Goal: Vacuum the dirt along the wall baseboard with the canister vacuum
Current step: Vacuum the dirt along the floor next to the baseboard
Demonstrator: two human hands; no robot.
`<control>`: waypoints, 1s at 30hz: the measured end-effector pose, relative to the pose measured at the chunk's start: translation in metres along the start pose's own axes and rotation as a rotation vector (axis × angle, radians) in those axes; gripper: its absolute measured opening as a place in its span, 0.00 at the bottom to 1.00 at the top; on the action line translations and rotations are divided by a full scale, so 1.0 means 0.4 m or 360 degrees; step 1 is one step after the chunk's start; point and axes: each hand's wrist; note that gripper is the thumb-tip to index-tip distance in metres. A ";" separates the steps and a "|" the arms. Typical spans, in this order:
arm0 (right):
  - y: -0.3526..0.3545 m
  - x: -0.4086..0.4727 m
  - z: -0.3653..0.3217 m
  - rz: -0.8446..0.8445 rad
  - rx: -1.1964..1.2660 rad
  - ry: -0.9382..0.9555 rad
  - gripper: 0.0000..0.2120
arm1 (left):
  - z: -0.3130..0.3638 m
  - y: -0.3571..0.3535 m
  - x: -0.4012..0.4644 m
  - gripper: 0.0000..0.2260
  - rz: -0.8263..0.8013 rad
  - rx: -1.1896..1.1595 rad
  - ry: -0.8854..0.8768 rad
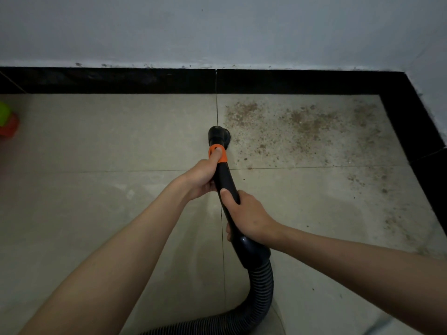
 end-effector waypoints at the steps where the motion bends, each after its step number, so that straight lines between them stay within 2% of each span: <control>1: 0.002 0.014 -0.001 0.0010 -0.0005 0.0006 0.17 | 0.008 0.000 0.011 0.21 0.0011 0.0011 -0.0014; 9: 0.045 0.144 -0.044 0.0072 0.0023 0.0078 0.18 | 0.097 0.010 0.120 0.23 0.0089 0.0121 -0.0086; 19: 0.107 0.288 -0.104 0.0115 0.0094 0.0143 0.18 | 0.211 0.003 0.233 0.22 0.0203 0.0079 -0.0139; 25: 0.155 0.327 -0.106 0.0136 -0.0020 0.0188 0.19 | 0.237 -0.016 0.270 0.20 0.0239 0.0047 -0.0202; 30: 0.185 0.327 -0.076 0.0133 -0.0107 0.0232 0.18 | 0.230 -0.029 0.277 0.21 0.0168 0.0053 -0.0158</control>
Point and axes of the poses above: each hand's wrist, its own x-axis towards the middle knuckle, its own y-axis out of the back of the hand, z = x × y, and after that the axes turned 3 degrees about z, right-handed
